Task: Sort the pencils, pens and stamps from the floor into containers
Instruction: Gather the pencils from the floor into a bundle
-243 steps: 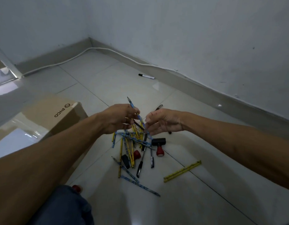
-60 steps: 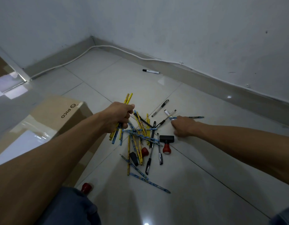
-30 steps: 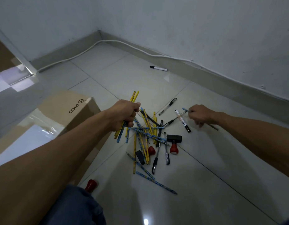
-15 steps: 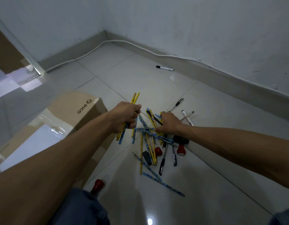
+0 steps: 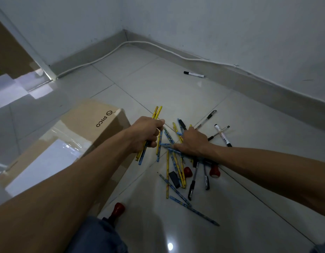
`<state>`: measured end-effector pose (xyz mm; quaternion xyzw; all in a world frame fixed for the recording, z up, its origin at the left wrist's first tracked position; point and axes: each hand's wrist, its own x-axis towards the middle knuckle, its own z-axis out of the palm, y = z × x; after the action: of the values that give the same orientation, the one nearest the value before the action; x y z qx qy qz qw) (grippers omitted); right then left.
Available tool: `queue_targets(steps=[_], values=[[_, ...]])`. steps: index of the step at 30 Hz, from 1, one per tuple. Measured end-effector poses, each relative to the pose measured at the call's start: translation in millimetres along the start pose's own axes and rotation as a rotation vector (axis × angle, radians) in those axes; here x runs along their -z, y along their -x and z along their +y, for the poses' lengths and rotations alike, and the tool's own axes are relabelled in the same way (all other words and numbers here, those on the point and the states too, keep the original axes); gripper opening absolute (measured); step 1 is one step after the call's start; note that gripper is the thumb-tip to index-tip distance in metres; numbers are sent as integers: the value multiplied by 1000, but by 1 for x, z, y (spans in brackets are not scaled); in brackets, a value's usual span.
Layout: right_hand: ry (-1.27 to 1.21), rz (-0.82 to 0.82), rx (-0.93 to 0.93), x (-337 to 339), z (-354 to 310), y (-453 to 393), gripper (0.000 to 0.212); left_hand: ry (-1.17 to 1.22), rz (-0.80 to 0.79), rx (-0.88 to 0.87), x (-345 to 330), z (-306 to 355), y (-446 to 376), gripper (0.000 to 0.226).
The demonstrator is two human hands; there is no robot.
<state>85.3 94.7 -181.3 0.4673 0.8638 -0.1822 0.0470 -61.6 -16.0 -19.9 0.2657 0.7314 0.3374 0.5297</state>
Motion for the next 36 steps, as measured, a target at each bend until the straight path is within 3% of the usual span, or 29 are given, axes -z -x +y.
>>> queue_targets(steps=[3, 7, 9, 14, 17, 22, 25, 36], values=[[49, -24, 15, -7, -16, 5, 90, 3, 2, -6, 1, -1, -1, 23], [-40, -46, -1, -10, -28, 4, 75, 10, -4, -10, 2, -2, -2, 25], [-36, -57, -15, -7, -29, 2, 77, 4, -2, -12, 4, -2, -3, 26], [-36, -43, -45, -8, -32, 1, 118, 1, -2, -8, 8, -5, -5, 26], [28, -111, -23, -7, -32, -4, 126, -1, 2, -9, 10, -6, -6, 26], [-9, -111, -17, -9, -33, -11, 92, -8, -2, -9, 11, -6, -7, 26], [-27, -163, -55, -1, -36, -13, 86, -11, -2, -9, 11, -6, -5, 25], [147, -198, -13, 7, -56, -6, 23, 16, 15, -5, 23, -10, -3, 25]])
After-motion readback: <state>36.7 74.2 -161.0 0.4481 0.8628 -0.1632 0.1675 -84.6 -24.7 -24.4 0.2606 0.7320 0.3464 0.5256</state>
